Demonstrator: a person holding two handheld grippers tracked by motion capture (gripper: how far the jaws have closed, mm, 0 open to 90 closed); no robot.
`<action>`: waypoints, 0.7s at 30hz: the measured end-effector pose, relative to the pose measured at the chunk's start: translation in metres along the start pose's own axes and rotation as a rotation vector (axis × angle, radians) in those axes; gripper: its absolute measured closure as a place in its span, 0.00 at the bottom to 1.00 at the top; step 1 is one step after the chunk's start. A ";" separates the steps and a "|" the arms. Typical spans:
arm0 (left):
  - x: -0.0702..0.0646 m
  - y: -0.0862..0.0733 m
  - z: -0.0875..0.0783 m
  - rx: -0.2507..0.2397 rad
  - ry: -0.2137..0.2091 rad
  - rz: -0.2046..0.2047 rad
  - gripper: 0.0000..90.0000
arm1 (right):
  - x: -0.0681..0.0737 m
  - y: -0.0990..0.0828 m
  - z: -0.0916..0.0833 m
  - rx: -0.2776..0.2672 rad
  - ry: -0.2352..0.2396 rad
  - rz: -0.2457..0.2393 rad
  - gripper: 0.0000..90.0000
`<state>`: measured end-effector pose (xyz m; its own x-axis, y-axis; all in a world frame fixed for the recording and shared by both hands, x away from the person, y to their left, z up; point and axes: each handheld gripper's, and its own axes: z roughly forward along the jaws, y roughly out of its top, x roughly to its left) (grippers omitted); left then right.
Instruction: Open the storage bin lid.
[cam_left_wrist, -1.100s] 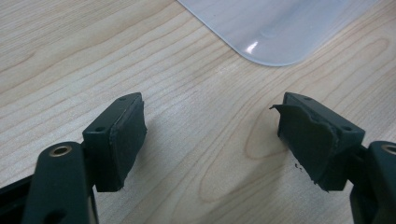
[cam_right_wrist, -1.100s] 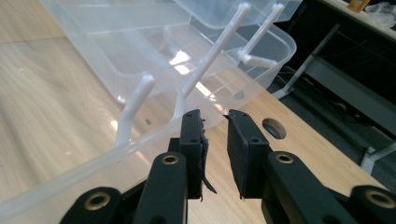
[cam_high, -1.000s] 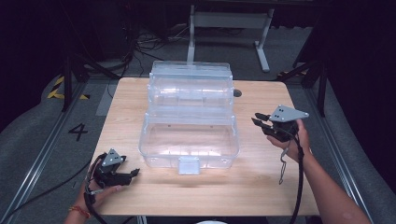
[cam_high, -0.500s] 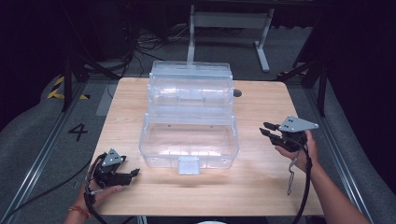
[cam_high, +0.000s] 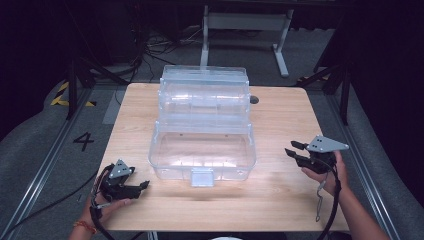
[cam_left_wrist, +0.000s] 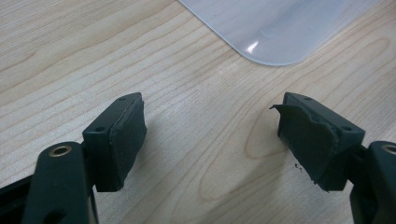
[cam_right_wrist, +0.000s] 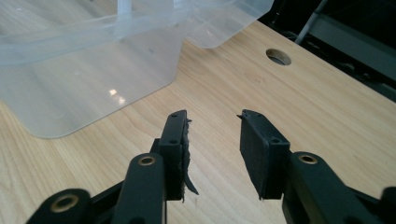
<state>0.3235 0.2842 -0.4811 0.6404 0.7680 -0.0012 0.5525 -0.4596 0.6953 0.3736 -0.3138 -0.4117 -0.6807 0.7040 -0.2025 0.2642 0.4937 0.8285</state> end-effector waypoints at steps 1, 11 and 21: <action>0.000 0.000 0.000 0.000 0.000 -0.001 0.26 | 0.000 -0.002 -0.001 0.004 -0.002 0.005 0.67; 0.000 0.000 0.000 -0.001 0.004 0.006 0.26 | -0.002 -0.034 -0.007 0.065 -0.032 0.061 0.50; 0.000 -0.002 -0.002 0.001 0.004 -0.002 0.26 | -0.004 -0.063 -0.010 0.132 -0.019 0.090 0.43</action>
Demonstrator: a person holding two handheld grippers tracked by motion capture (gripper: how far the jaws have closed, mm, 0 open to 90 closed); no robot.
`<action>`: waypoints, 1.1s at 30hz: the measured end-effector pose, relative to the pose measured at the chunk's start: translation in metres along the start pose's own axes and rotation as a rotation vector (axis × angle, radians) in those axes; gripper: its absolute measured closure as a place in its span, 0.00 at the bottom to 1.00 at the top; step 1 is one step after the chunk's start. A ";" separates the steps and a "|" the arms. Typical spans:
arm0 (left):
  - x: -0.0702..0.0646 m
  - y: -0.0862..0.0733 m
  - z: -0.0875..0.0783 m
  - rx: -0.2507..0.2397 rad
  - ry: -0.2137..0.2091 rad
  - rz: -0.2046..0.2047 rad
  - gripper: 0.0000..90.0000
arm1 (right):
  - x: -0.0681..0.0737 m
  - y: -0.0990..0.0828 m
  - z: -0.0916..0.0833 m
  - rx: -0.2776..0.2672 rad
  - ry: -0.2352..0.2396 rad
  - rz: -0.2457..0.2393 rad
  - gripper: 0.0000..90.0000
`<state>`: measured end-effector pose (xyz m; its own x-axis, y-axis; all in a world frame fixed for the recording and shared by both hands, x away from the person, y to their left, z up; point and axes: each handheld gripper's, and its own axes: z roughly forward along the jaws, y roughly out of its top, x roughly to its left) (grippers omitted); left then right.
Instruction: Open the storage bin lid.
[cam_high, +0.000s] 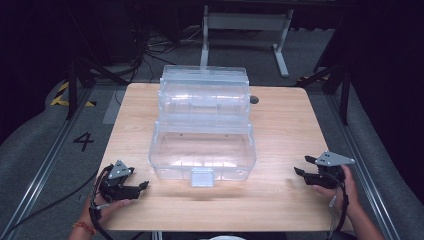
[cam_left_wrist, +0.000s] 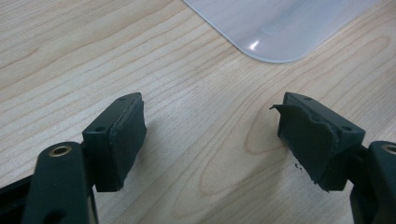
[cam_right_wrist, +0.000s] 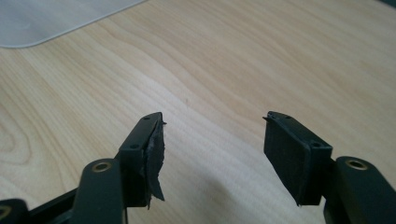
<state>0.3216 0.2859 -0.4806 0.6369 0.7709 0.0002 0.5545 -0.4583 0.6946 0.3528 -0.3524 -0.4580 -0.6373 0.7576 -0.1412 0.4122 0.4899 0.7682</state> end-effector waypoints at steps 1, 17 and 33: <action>0.000 0.000 0.000 0.001 0.001 -0.003 0.26 | -0.002 -0.004 -0.001 -0.001 0.019 0.018 0.43; 0.001 0.000 0.000 0.001 0.000 0.004 0.26 | -0.014 -0.046 -0.009 0.034 0.071 0.145 0.33; 0.001 0.000 -0.001 0.006 -0.008 0.004 0.24 | -0.013 -0.046 -0.008 0.041 0.068 0.137 0.29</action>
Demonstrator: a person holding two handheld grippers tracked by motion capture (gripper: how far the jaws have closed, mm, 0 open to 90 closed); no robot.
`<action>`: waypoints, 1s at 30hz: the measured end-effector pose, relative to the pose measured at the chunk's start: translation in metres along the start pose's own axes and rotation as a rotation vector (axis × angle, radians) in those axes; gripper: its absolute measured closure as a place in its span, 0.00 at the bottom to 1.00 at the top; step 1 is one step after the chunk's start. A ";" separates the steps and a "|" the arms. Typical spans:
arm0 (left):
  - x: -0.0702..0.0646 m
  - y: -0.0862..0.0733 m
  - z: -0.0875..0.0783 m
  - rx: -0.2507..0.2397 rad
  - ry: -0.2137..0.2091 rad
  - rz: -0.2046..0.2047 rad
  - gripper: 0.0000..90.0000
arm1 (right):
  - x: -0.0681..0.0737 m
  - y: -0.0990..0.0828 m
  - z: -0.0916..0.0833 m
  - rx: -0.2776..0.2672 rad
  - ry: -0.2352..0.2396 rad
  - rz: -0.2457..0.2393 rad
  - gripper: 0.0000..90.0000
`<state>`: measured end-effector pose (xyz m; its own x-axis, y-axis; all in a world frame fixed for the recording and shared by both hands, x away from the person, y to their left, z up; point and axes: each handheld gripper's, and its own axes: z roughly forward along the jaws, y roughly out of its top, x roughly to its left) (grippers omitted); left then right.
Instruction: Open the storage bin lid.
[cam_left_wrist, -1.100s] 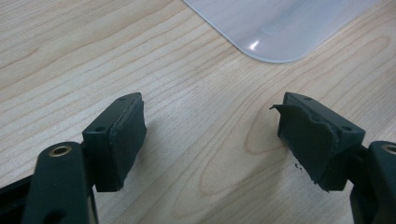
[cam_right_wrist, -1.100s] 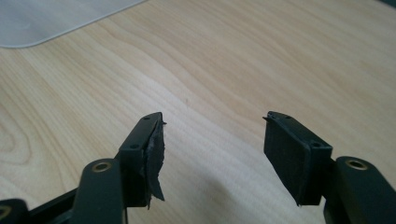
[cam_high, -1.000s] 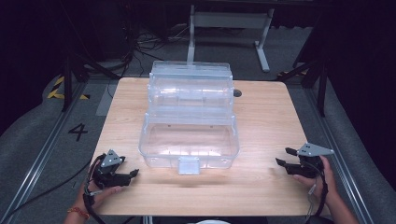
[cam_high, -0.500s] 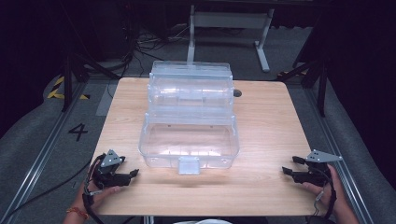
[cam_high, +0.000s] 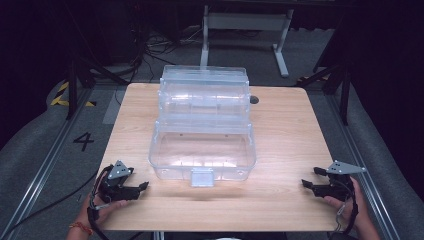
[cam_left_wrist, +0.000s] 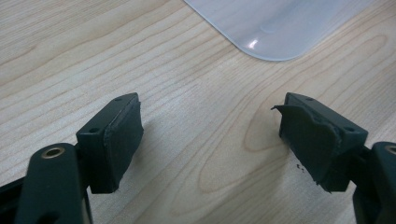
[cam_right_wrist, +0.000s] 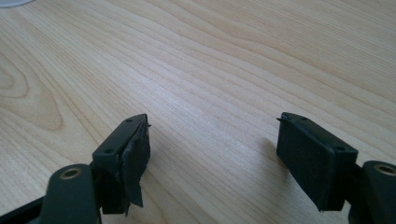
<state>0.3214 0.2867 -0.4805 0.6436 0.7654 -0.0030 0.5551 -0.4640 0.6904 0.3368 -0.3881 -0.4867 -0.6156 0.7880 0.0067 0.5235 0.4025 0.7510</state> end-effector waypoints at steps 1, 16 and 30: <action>0.000 0.000 0.000 0.001 0.002 0.001 0.24 | 0.000 0.000 0.000 0.000 0.000 0.000 0.29; 0.000 0.000 0.000 0.003 -0.001 -0.001 0.24 | 0.000 0.000 0.000 0.000 -0.003 0.003 0.28; -0.001 0.000 0.001 0.001 0.006 -0.013 0.21 | 0.000 0.000 0.000 0.000 -0.002 0.004 0.28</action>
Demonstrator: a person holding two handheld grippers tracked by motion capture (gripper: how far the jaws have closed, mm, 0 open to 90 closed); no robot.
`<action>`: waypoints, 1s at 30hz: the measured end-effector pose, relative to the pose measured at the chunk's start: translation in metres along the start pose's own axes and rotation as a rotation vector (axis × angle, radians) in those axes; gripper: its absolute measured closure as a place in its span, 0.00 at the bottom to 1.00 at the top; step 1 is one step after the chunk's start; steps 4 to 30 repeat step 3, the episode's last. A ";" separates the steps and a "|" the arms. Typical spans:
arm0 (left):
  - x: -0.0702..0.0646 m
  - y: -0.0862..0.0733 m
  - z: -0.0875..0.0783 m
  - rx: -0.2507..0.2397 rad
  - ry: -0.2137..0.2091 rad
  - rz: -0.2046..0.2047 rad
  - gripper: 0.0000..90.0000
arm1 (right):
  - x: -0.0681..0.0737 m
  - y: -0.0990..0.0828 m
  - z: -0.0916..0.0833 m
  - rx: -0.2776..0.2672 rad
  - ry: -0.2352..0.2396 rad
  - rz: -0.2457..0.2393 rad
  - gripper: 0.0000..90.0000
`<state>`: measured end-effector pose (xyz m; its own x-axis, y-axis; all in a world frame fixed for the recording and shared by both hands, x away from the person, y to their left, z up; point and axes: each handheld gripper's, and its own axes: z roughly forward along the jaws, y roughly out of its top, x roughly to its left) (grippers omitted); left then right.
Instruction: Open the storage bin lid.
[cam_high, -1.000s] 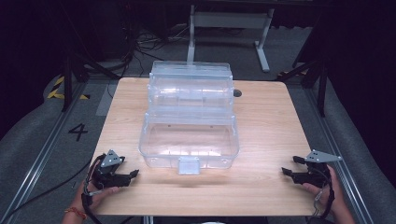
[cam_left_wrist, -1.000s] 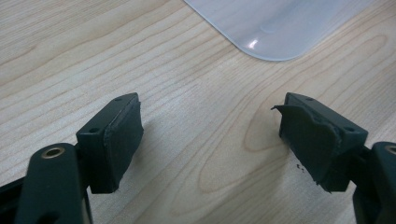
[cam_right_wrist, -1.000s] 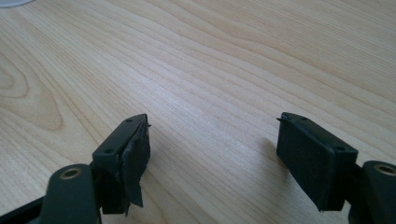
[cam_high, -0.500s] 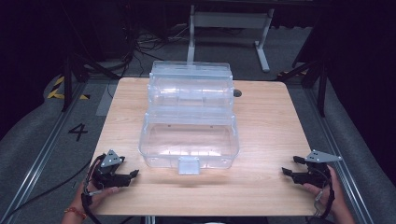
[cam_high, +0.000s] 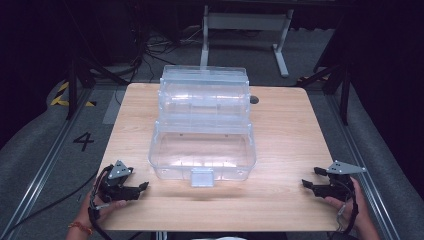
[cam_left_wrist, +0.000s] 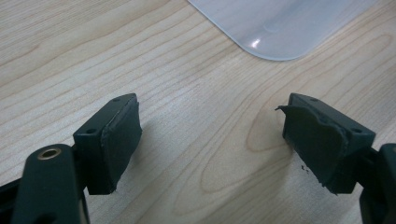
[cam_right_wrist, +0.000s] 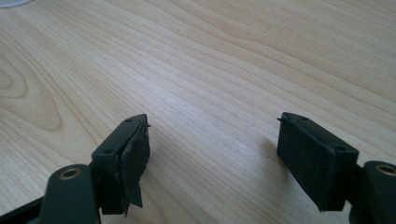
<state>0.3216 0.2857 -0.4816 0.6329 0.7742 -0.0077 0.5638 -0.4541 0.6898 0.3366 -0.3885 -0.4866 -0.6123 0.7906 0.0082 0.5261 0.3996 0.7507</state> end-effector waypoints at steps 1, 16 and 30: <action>-0.001 0.000 0.000 -0.001 0.003 -0.010 0.21 | 0.000 0.000 0.000 0.000 0.000 0.000 0.28; 0.000 0.000 0.000 0.000 0.008 -0.010 0.20 | 0.000 0.000 0.000 0.000 0.000 0.000 0.28; 0.000 0.000 0.000 0.000 0.008 -0.010 0.20 | 0.000 0.000 0.000 0.000 0.000 0.000 0.28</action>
